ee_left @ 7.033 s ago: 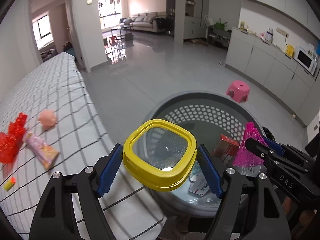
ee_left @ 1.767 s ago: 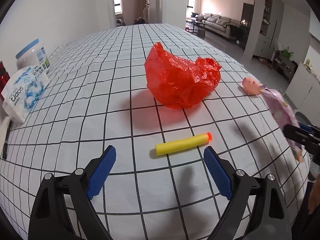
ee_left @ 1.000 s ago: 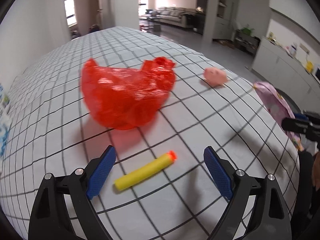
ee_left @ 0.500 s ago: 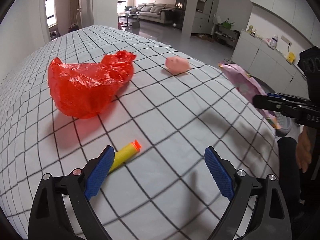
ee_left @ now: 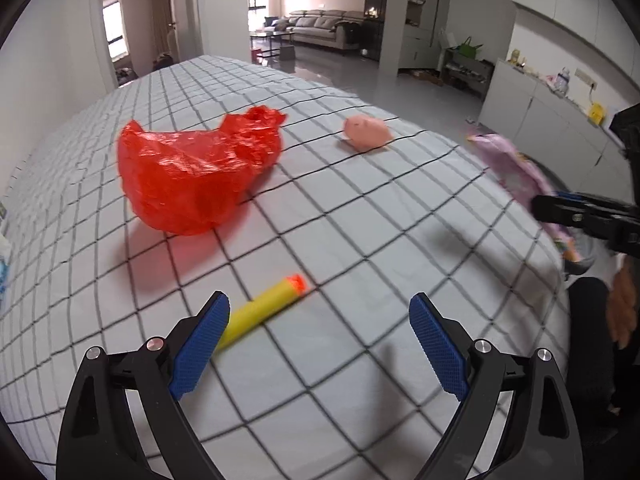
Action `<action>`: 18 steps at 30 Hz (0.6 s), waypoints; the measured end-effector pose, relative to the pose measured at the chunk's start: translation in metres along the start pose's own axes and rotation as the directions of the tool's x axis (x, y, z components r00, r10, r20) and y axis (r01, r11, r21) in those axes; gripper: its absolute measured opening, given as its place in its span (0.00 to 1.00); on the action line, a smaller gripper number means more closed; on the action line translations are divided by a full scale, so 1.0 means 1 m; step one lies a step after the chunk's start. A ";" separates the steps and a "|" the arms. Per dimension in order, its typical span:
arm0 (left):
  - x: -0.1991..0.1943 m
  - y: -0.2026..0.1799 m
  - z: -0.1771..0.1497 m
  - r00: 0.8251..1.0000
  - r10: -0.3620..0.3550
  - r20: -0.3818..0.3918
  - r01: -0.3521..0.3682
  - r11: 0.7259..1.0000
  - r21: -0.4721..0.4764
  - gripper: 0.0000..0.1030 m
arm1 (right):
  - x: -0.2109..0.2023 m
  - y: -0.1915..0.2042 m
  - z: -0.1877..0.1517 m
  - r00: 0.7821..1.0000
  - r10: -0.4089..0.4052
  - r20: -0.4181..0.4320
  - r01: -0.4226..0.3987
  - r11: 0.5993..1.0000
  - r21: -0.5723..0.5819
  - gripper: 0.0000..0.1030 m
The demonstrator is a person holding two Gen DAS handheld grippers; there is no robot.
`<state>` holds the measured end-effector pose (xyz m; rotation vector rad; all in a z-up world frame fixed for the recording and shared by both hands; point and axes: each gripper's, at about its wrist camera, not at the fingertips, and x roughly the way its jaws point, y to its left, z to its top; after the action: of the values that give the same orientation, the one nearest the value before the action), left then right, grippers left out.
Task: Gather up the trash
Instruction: 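Close the left tool on the yellow foam dart while the right tool holds the wrapper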
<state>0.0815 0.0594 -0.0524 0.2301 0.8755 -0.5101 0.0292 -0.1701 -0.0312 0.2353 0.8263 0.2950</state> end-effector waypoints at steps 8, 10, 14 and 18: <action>0.015 0.024 0.004 0.997 0.061 -0.051 -0.062 0.998 -0.024 0.80 | -0.007 -0.001 -0.002 1.000 -0.005 0.016 0.005 1.000 0.006 0.32; 0.017 0.026 0.004 0.996 0.060 -0.064 -0.061 0.998 -0.026 0.78 | -0.008 -0.001 -0.003 1.000 -0.005 0.019 0.005 1.000 0.008 0.31; 0.016 0.023 0.004 0.997 0.052 -0.054 -0.053 0.998 -0.018 0.66 | -0.009 -0.003 -0.004 1.000 -0.005 0.020 0.005 1.000 0.012 0.31; 0.011 0.019 0.001 0.998 0.030 -0.046 -0.031 0.999 -0.017 0.50 | -0.010 -0.004 -0.005 1.000 -0.005 0.023 0.005 1.000 0.017 0.31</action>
<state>0.0979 0.0721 -0.0610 0.2399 0.9194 -0.4701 0.0202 -0.1772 -0.0288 0.2523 0.8065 0.2800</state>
